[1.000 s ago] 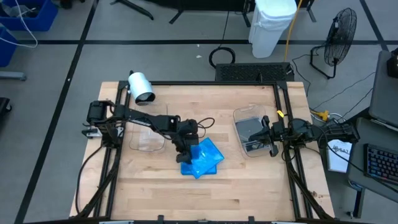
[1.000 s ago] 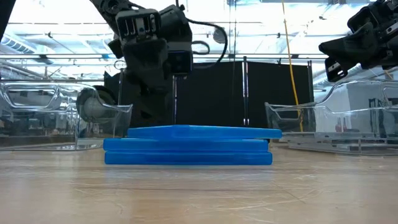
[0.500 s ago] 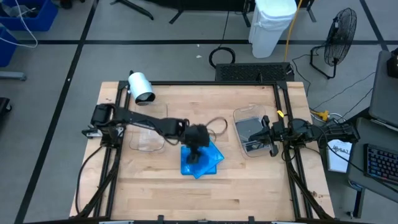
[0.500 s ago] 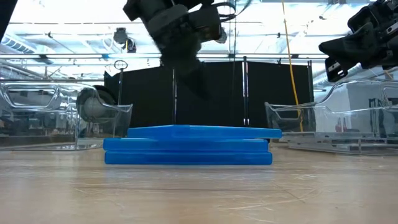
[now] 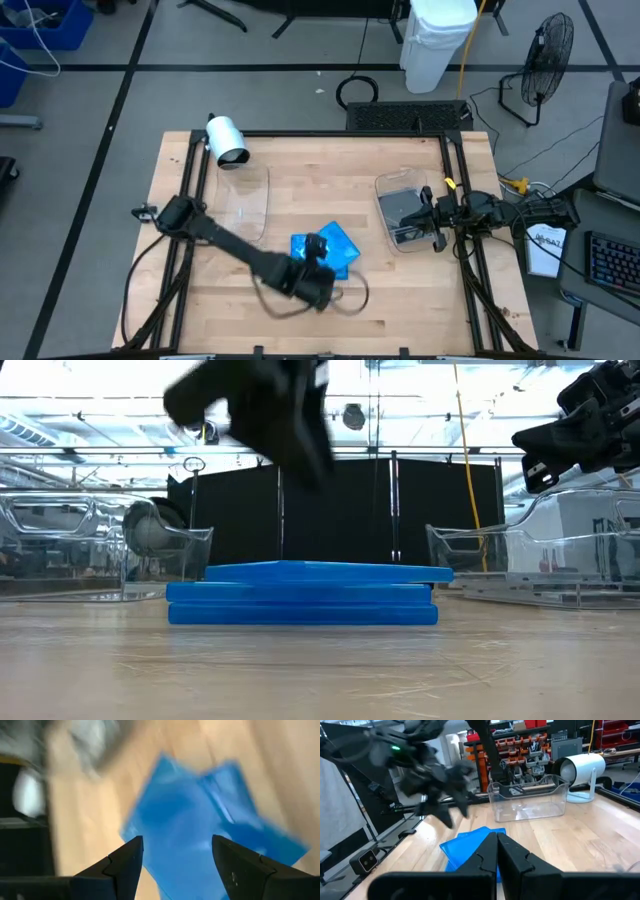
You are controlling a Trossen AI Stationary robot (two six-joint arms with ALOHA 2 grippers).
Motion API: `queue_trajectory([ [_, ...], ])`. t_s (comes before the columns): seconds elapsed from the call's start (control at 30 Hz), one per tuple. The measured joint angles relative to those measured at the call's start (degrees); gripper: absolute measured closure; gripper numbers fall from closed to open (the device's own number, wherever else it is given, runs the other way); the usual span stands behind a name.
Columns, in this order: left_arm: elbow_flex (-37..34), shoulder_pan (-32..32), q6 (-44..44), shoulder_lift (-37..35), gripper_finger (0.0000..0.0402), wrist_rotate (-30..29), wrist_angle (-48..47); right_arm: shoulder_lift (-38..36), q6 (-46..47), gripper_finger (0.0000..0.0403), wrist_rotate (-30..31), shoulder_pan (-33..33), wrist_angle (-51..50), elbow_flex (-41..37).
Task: Pick & place jewel cases by type
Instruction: Put the blue CD case into the left transparent bin
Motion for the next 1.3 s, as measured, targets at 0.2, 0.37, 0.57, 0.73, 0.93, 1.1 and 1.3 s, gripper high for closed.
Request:
queue_trajectory([
  [0.2,1.3,-7.7,2.4,1.3,0.0161,-6.3,3.1,0.0,0.0,0.0403,0.0,0.0,0.0,0.0],
  [0.37,1.9,-12.0,4.6,7.8,0.0161,-10.6,2.9,0.1,0.0,0.0403,0.0,0.0,0.0,0.0],
  [0.57,2.7,-15.1,9.3,14.4,0.0160,-21.7,2.9,0.3,0.0,0.0403,0.0,0.0,0.0,0.0],
  [0.73,2.7,-14.4,5.7,15.7,0.0160,-24.1,2.7,0.3,0.0,0.0403,0.0,0.0,0.0,0.0],
  [0.93,1.9,-12.6,3.0,15.9,0.0160,-22.6,2.5,0.3,0.0,0.0403,0.0,0.0,0.0,0.0],
  [1.1,1.8,-12.0,3.0,15.9,0.0160,-19.6,2.3,0.3,0.0,0.0403,0.0,0.0,0.0,0.0],
  [1.3,1.8,-11.4,2.2,15.9,0.0160,-19.4,0.7,0.3,0.0,0.0403,0.0,0.0,0.0,0.0],
])
